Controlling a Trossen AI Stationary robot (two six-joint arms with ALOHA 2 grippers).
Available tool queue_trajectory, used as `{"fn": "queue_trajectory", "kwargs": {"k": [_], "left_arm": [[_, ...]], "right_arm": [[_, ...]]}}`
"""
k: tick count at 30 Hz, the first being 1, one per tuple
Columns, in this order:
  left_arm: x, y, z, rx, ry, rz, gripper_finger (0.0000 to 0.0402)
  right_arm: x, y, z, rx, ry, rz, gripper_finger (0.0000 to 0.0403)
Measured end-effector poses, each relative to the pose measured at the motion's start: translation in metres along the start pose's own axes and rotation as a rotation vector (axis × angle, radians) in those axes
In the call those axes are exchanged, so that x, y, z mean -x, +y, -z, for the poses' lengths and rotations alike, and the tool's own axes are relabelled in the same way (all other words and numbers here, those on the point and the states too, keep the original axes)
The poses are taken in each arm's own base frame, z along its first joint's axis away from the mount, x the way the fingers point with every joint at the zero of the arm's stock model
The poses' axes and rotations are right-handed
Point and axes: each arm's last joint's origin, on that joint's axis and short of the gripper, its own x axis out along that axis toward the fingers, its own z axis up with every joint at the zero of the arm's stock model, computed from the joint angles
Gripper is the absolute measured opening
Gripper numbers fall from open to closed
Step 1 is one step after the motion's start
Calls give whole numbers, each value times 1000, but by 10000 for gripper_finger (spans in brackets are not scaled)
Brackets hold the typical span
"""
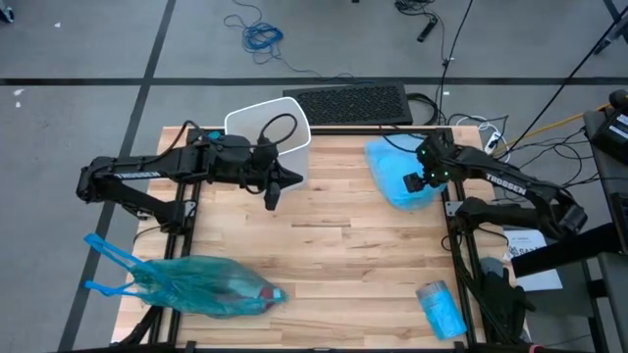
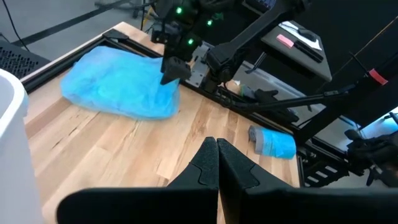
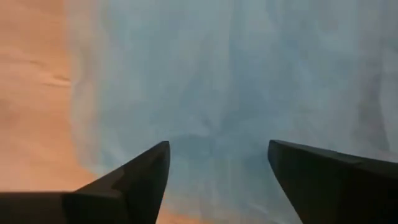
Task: Place trash/remove bag and relplace
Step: Open the new blue trash bag
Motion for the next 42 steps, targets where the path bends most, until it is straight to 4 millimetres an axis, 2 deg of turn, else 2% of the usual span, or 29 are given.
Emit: {"fn": "queue_trajectory", "kwargs": {"k": [2, 4, 6, 8, 10, 13, 16, 20, 26, 28, 30, 32, 35, 36, 38, 42], "left_arm": [[0, 0, 0, 0, -3, 1, 0], [0, 0, 0, -1, -2, 1, 0], [-1, 0, 0, -1, 2, 0, 0], [-1, 0, 0, -1, 0, 1, 0], [-1, 0, 0, -1, 0, 1, 0], [-1, 0, 0, -1, 1, 1, 0], [-1, 0, 0, -1, -1, 1, 0], [-1, 0, 0, -1, 0, 1, 0], [-1, 0, 0, -2, 2, 1, 0], [-3, 0, 1, -2, 5, -1, 0], [-5, 1, 2, -2, 12, -5, 0], [-8, 1, 2, -2, 18, -7, 0], [-10, 2, 4, -1, 31, -13, 0], [-13, 2, 4, 0, 33, -14, 0], [-16, 3, 5, 0, 38, -16, 0], [-24, 4, 8, 7, 60, -18, 0]], "right_arm": [[-6, -1, 2, -36, 6, 15, 248], [-8, -1, 1, -49, -4, 12, 206], [-9, -1, 1, -45, -5, 5, 138], [-8, 2, -1, -22, -20, -38, 51], [-6, 3, -2, -18, -37, -75, 17], [-4, 8, -5, -14, -44, -190, 4], [5, 22, -9, 17, -88, -422, 1], [28, 48, -10, 58, -195, -727, 0], [64, 85, -2, 172, -313, -1098, 0], [70, 91, 1, 152, -319, -1141, 0], [69, 93, 4, 97, -320, -1076, 0], [72, 100, 9, 140, -348, -1112, 0], [109, 113, 13, 339, -491, -1467, 0], [118, 114, 14, 346, -515, -1531, 0], [114, 110, 17, 295, -456, -1476, 0], [58, 90, 34, 120, -188, -888, 0]]}}
